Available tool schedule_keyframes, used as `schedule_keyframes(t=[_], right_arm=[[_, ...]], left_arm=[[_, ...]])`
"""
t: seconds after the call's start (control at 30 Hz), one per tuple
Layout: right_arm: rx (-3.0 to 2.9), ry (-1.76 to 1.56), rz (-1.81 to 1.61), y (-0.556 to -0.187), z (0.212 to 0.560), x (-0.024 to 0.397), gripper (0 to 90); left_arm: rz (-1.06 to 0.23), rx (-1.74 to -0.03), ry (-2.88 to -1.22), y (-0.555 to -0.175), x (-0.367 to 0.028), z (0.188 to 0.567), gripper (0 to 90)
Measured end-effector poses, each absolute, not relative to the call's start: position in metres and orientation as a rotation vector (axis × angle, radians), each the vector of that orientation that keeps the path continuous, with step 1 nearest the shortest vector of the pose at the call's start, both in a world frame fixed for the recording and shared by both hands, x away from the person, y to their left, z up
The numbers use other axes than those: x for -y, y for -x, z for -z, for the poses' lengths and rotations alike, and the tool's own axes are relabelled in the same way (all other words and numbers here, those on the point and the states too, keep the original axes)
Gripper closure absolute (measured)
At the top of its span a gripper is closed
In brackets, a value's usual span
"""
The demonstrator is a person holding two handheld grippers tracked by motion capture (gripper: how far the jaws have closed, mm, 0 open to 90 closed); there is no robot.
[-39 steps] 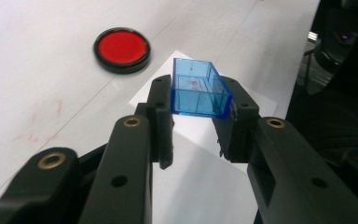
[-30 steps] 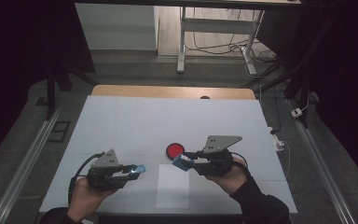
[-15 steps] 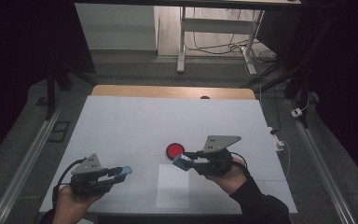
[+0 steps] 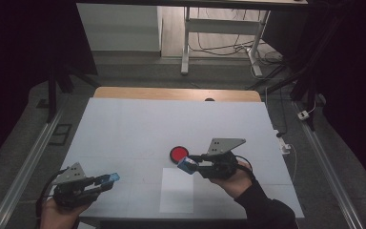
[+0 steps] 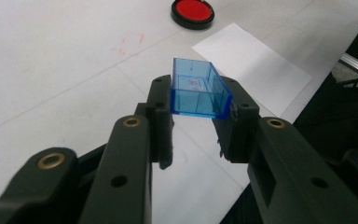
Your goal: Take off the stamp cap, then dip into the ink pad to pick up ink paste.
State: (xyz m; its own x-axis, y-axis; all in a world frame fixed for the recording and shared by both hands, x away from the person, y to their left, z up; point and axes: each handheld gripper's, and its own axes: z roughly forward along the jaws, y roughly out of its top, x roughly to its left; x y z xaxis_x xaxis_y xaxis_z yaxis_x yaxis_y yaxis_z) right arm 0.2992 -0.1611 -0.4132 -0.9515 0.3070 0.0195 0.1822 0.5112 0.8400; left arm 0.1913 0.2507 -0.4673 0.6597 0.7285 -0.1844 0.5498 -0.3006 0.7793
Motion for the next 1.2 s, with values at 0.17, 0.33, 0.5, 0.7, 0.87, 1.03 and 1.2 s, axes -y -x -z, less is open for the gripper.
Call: schedule_keyframes(t=[0.17,0.33,0.5,0.7,0.87,1.03,1.2], right_arm=[[-2.615,-0.428,-1.424,-0.2992,0.4141,0.1606,70.2],[-2.614,-0.43,-1.413,-0.2996,0.4148,0.1607,70.2],[-2.614,-0.431,-1.406,-0.2999,0.4152,0.161,70.1],[-2.619,-0.434,-1.399,-0.3001,0.4159,0.161,70.1],[-2.614,-0.448,-1.4,-0.3012,0.4159,0.1602,70.1],[-2.617,-0.468,-1.391,-0.3039,0.4171,0.1593,70.1],[-2.613,-0.492,-1.375,-0.3081,0.4181,0.1577,70.1]], left_arm=[[-0.26,-1.025,-1.99,-0.1869,-0.2568,0.4696,68.2],[-0.281,-1.049,-2.012,-0.1836,-0.2589,0.4718,68.2],[-0.284,-1.057,-2.037,-0.1831,-0.2592,0.475,68.3],[-0.271,-1.055,-2.041,-0.1839,-0.2596,0.476,68.3],[-0.26,-1.07,-2.036,-0.1847,-0.2607,0.4765,68.3],[-0.262,-1.072,-2.033,-0.1838,-0.2611,0.4763,68.3],[-0.252,-1.082,-2.038,-0.1841,-0.2611,0.4767,68.3]])
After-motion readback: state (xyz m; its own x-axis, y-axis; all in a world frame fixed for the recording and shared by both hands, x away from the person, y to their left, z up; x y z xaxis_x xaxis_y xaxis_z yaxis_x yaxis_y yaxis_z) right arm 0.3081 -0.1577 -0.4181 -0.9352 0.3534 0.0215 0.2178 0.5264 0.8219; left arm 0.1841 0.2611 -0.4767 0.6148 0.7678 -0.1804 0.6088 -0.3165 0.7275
